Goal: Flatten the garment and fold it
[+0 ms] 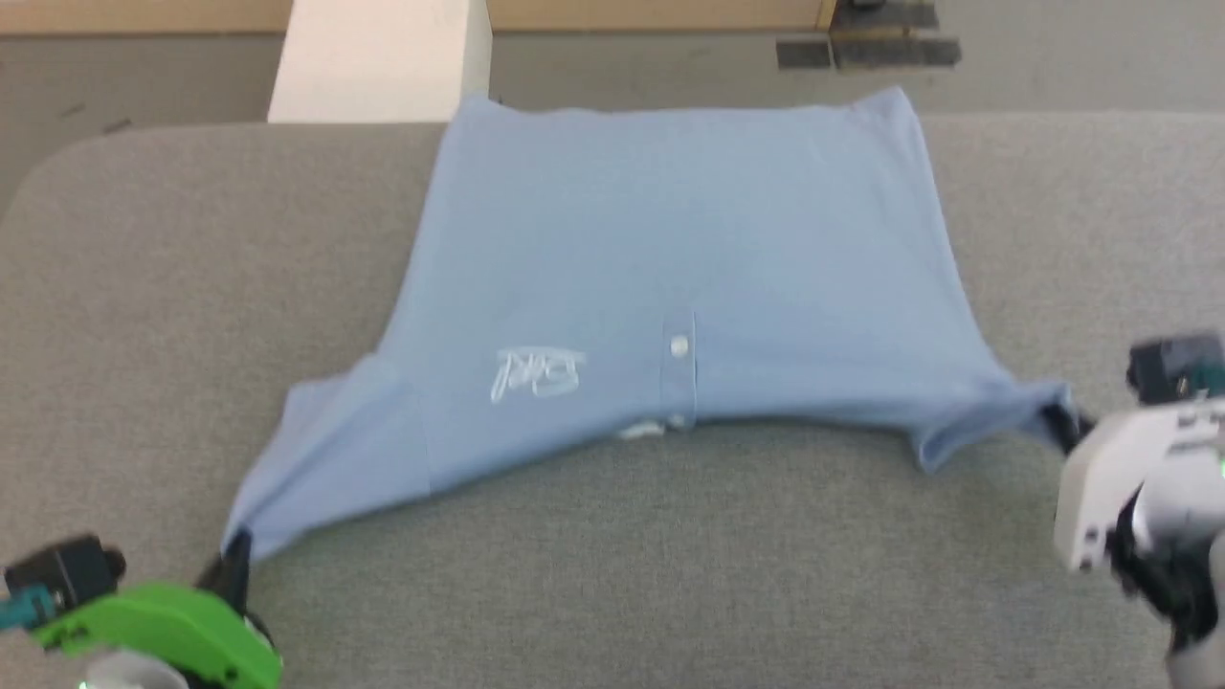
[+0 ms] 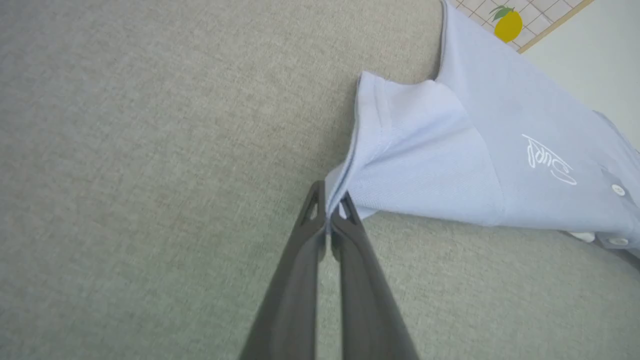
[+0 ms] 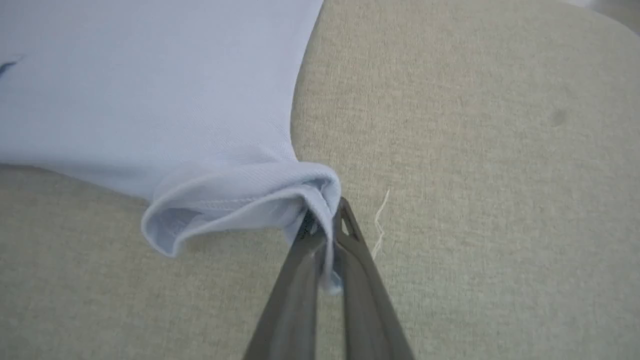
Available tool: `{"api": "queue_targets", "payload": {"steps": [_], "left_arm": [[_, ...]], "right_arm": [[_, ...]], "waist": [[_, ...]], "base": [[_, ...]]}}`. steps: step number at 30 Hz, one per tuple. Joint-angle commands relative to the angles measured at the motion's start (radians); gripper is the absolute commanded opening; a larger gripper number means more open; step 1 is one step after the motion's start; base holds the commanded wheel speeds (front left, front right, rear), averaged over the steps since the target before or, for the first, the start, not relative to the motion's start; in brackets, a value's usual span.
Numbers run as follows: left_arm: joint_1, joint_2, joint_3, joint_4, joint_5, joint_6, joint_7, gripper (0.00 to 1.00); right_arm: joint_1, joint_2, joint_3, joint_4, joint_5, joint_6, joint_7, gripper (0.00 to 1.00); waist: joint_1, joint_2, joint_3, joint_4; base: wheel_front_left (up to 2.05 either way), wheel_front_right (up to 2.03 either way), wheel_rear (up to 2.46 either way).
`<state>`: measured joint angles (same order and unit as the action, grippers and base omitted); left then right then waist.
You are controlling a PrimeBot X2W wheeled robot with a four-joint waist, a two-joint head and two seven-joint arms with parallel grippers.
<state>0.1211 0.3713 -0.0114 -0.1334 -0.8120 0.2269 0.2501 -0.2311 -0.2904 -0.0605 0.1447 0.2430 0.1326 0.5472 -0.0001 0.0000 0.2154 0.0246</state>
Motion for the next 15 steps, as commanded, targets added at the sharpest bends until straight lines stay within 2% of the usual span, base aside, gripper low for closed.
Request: {"api": "queue_targets", "payload": {"steps": [1,4,10,15], "left_arm": [[0.048,0.001,0.008,-0.012,-0.008,0.021,0.012,0.0],[0.139,0.006,0.004,-0.039,-0.005,0.059,0.05,0.0],[0.269,0.015,-0.023,-0.102,-0.019,0.106,0.142,0.0],[0.342,0.029,-0.048,-0.132,-0.014,0.151,0.209,0.0]], "right_arm": [[0.052,0.017,-0.014,-0.027,-0.013,-0.002,0.016,0.0],[0.149,0.07,-0.052,-0.085,-0.013,-0.002,0.04,0.0],[0.285,0.159,-0.147,-0.174,-0.04,-0.002,0.089,0.0],[0.361,0.2,-0.204,-0.198,-0.075,-0.002,0.137,0.0]], "waist": [[0.0001,0.0,-0.065,0.005],[0.0001,0.0,-0.085,0.006],[0.0001,0.0,-0.1,0.013],[0.0001,0.0,-0.102,0.024]], "base": [[0.0,0.0,0.0],[0.0,0.0,0.0],[0.0,0.0,0.0],[0.0,0.0,0.0]]}}
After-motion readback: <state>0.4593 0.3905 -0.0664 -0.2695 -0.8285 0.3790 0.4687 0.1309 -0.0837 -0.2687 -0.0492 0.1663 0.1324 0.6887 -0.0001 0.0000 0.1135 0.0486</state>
